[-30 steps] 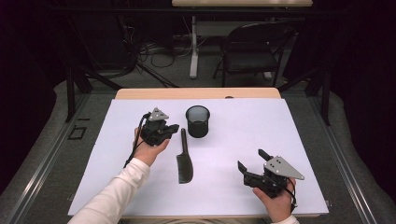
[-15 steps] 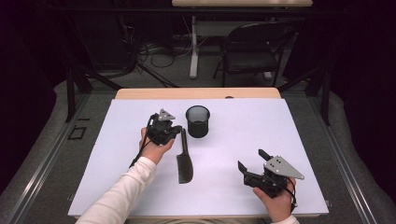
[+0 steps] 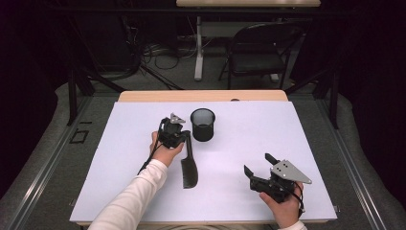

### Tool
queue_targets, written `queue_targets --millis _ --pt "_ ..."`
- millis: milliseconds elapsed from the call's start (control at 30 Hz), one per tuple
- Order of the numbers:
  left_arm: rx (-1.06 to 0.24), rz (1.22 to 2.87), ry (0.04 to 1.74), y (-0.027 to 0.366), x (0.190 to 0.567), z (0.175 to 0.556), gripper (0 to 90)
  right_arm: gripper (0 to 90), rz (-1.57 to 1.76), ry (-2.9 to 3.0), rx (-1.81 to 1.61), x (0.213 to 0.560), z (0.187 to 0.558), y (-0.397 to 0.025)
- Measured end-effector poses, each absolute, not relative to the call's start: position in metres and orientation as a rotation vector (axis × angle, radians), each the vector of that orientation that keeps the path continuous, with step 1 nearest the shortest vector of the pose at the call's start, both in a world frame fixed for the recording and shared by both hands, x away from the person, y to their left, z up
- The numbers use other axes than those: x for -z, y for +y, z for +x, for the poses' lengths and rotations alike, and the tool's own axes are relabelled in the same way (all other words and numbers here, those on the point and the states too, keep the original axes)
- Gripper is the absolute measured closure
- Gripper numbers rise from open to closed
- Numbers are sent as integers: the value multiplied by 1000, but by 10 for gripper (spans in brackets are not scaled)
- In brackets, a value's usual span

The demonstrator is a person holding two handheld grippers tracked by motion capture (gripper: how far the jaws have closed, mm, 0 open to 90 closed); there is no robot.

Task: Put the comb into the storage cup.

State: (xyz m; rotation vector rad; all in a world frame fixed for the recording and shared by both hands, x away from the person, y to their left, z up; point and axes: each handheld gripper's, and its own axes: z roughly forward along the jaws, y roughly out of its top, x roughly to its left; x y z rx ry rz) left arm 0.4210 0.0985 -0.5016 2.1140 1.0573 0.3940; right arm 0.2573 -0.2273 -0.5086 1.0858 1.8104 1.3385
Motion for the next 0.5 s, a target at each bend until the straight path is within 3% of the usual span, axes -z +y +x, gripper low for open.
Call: queue_targets --millis 500 --pt "-373 2133 1091 90 517 433 900 159 1085 1812 -1337 509 258 -228"
